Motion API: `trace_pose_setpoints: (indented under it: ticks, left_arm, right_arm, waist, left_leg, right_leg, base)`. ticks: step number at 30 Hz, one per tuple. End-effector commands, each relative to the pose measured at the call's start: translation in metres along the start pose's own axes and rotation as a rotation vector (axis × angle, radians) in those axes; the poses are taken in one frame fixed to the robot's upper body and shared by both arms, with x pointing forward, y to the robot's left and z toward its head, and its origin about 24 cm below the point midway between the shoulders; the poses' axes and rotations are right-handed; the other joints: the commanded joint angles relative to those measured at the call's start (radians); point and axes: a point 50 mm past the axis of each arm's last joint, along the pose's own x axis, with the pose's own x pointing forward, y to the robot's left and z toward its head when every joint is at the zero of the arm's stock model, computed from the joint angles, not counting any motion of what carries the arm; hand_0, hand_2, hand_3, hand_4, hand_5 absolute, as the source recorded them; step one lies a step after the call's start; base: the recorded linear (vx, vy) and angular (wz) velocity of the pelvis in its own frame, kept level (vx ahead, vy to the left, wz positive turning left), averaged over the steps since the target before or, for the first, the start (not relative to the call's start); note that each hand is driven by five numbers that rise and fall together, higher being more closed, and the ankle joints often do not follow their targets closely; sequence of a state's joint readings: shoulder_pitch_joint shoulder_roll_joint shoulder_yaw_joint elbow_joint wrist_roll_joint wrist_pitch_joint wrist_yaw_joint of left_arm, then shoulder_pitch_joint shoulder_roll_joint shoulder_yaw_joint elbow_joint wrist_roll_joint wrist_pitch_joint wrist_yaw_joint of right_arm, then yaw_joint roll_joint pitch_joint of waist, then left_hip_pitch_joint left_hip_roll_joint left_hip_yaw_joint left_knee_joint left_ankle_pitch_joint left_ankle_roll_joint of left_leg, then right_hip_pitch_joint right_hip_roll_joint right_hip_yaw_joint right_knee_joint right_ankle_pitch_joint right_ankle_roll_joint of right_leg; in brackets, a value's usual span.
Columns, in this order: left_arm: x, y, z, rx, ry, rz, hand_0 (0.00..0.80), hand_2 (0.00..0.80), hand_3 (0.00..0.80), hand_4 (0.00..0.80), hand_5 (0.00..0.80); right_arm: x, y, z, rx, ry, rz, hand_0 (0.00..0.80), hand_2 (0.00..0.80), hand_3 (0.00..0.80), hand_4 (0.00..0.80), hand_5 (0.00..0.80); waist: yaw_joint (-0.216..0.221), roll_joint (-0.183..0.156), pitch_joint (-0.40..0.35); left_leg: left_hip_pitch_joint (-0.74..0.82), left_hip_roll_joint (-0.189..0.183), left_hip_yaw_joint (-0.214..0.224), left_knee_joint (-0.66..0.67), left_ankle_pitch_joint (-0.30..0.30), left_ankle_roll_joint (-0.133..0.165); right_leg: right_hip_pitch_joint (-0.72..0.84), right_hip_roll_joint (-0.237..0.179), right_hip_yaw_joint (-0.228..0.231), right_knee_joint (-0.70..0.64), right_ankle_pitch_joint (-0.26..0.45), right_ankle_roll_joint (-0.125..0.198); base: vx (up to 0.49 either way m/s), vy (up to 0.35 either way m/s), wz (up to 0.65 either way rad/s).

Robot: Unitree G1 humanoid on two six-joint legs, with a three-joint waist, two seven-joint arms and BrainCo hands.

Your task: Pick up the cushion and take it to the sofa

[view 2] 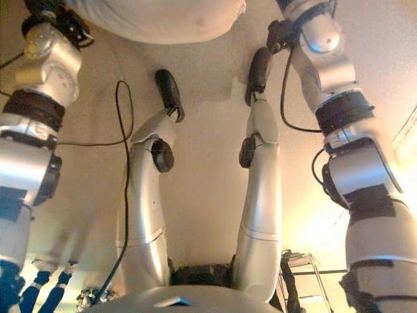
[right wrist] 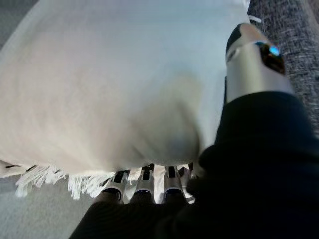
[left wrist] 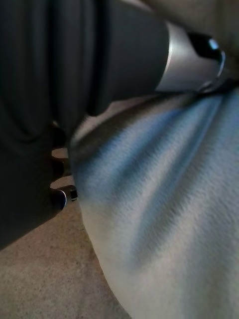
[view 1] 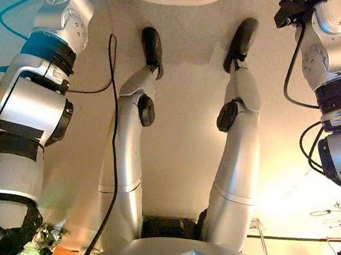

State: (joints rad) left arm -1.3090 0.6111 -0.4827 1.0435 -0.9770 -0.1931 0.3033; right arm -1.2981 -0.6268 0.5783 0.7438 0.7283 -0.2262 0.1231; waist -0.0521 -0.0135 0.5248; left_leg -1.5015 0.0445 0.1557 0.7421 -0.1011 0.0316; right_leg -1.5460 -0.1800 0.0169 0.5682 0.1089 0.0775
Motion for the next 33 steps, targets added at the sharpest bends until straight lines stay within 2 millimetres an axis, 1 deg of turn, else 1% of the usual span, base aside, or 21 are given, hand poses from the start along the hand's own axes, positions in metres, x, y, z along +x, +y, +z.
trace_pose_setpoints:
  ticks: [1,2,4,7,11,15,18,21,24,27,28,29,32,33]
  left_arm:
    - [-0.001,-0.050,0.034,-0.107,-0.111,-0.202,0.800,0.800,0.800,0.800,0.800]
    - [-0.002,-0.054,0.035,-0.111,-0.117,-0.226,0.800,0.800,0.800,0.800,0.800]
    - [-0.003,-0.059,0.037,-0.106,-0.136,-0.262,0.800,0.800,0.800,0.800,0.800]
    - [-0.007,-0.072,0.041,-0.077,-0.162,-0.332,0.800,0.800,0.800,0.800,0.800]
    - [-0.013,-0.084,0.044,-0.080,-0.200,-0.413,0.800,0.800,0.800,0.800,0.800]
    - [-0.020,-0.089,0.043,-0.150,-0.224,-0.474,0.800,0.800,0.800,0.800,0.800]
    - [-0.027,-0.089,0.038,-0.197,-0.240,-0.523,0.800,0.800,0.800,0.800,0.800]
    - [-0.036,-0.086,0.023,-0.242,-0.244,-0.571,0.800,0.800,0.800,0.800,0.800]
    - [-0.053,-0.080,-0.004,-0.305,-0.221,-0.602,0.800,0.800,0.800,0.800,0.800]
    - [-0.076,-0.071,-0.040,-0.319,-0.173,-0.631,0.800,0.800,0.800,0.800,0.800]
    - [-0.087,-0.068,-0.055,-0.323,-0.146,-0.645,0.800,0.800,0.800,0.800,0.800]
    - [-0.097,-0.066,-0.066,-0.323,-0.122,-0.655,0.800,0.800,0.800,0.800,0.800]
    - [-0.121,-0.059,-0.089,-0.327,-0.042,-0.665,0.800,0.800,0.800,0.800,0.800]
    - [-0.126,-0.058,-0.094,-0.330,-0.024,-0.665,0.800,0.800,0.800,0.800,0.800]
  right_arm:
    - [0.024,0.055,0.029,-0.056,-0.072,0.230,0.562,0.562,0.562,0.562,0.562]
    - [0.027,0.059,0.033,-0.064,-0.081,0.247,0.800,0.800,0.800,0.800,0.800]
    - [0.029,0.060,0.036,-0.116,-0.089,0.256,0.800,0.800,0.800,0.800,0.800]
    - [0.032,0.063,0.042,-0.142,-0.110,0.249,0.800,0.800,0.800,0.800,0.800]
    - [0.034,0.059,0.047,-0.144,-0.109,0.216,0.800,0.800,0.800,0.800,0.800]
    - [0.031,0.052,0.045,-0.128,-0.110,0.181,0.800,0.800,0.800,0.800,0.800]
    - [0.026,0.046,0.041,-0.107,-0.120,0.150,0.800,0.800,0.800,0.800,0.800]
    - [0.015,0.038,0.030,-0.073,-0.129,0.111,0.800,0.800,0.800,0.800,0.800]
    - [-0.002,0.033,0.011,-0.062,-0.112,0.080,0.800,0.800,0.800,0.800,0.800]
    - [-0.026,0.030,-0.015,-0.028,-0.077,0.049,0.800,0.800,0.800,0.800,0.800]
    - [-0.037,0.029,-0.026,-0.011,-0.055,0.033,0.800,0.800,0.800,0.800,0.800]
    - [-0.046,0.029,-0.035,0.008,-0.040,0.016,0.800,0.800,0.800,0.800,0.800]
    - [-0.072,0.029,-0.054,0.055,-0.005,-0.037,0.800,0.800,0.800,0.800,0.800]
    - [-0.078,0.029,-0.058,0.066,0.004,-0.048,0.800,0.800,0.800,0.800,0.800]
  waist:
    - [0.005,0.101,-0.005]
    - [0.007,0.106,-0.005]
    - [0.011,0.110,-0.005]
    - [0.012,0.109,-0.005]
    - [0.014,0.115,-0.005]
    - [0.014,0.118,-0.005]
    - [0.013,0.120,-0.005]
    - [0.011,0.118,-0.005]
    - [0.008,0.114,-0.005]
    - [0.010,0.104,-0.005]
    - [0.010,0.099,-0.005]
    - [0.010,0.095,-0.005]
    - [0.007,0.080,-0.005]
    - [0.007,0.078,-0.005]
  left_leg:
    - [-0.022,-0.021,-0.076,-0.086,0.110,-0.122]
    - [-0.020,-0.021,-0.075,-0.099,0.114,-0.123]
    - [-0.016,-0.025,-0.074,-0.112,0.117,-0.123]
    - [-0.015,-0.029,-0.075,-0.130,0.127,-0.119]
    - [-0.015,-0.033,-0.073,-0.142,0.133,-0.115]
    - [-0.005,-0.039,-0.074,-0.159,0.136,-0.116]
    - [0.006,-0.044,-0.080,-0.166,0.133,-0.115]
    - [0.023,-0.048,-0.088,-0.170,0.131,-0.117]
    - [0.054,-0.051,-0.098,-0.170,0.126,-0.119]
    - [0.100,-0.048,-0.115,-0.167,0.124,-0.122]
    - [0.125,-0.045,-0.121,-0.164,0.124,-0.124]
    - [0.148,-0.043,-0.126,-0.163,0.124,-0.126]
    - [0.231,-0.028,-0.135,-0.160,0.123,-0.129]
    - [0.254,-0.025,-0.137,-0.162,0.123,-0.129]
  right_leg:
    - [0.062,0.027,-0.019,0.089,-0.084,0.042]
    - [0.064,0.033,-0.018,0.078,-0.085,0.040]
    - [0.069,0.035,-0.021,0.065,-0.084,0.041]
    - [0.075,0.039,-0.026,0.044,-0.077,0.041]
    - [0.073,0.043,-0.029,0.034,-0.073,0.040]
    - [0.079,0.048,-0.030,0.019,-0.069,0.043]
    - [0.089,0.052,-0.029,0.006,-0.068,0.044]
    - [0.105,0.057,-0.026,-0.005,-0.063,0.047]
    - [0.137,0.058,-0.020,-0.017,-0.061,0.049]
    - [0.186,0.053,-0.023,-0.024,-0.055,0.049]
    - [0.210,0.051,-0.023,-0.024,-0.050,0.050]
    - [0.234,0.048,-0.023,-0.026,-0.047,0.051]
    - [0.312,0.037,-0.021,-0.032,-0.034,0.053]
    - [0.332,0.034,-0.022,-0.036,-0.031,0.054]
  base:
    - [0.006,0.056,0.06]
    - [0.004,0.040,0.01]
    - [-0.001,0.000,0.04]
    - [-0.009,-0.022,0.09]
    - [-0.009,-0.012,0.05]
    - [-0.011,-0.016,0.02]
    - [-0.019,-0.021,0.02]
    - [-0.039,-0.050,0.02]
    - [-0.047,-0.063,-0.01]
    - [-0.054,-0.097,-0.08]
    - [-0.050,-0.107,-0.13]
    - [-0.042,-0.110,-0.14]
    - [-0.031,-0.125,-0.13]
    - [-0.019,-0.144,-0.08]
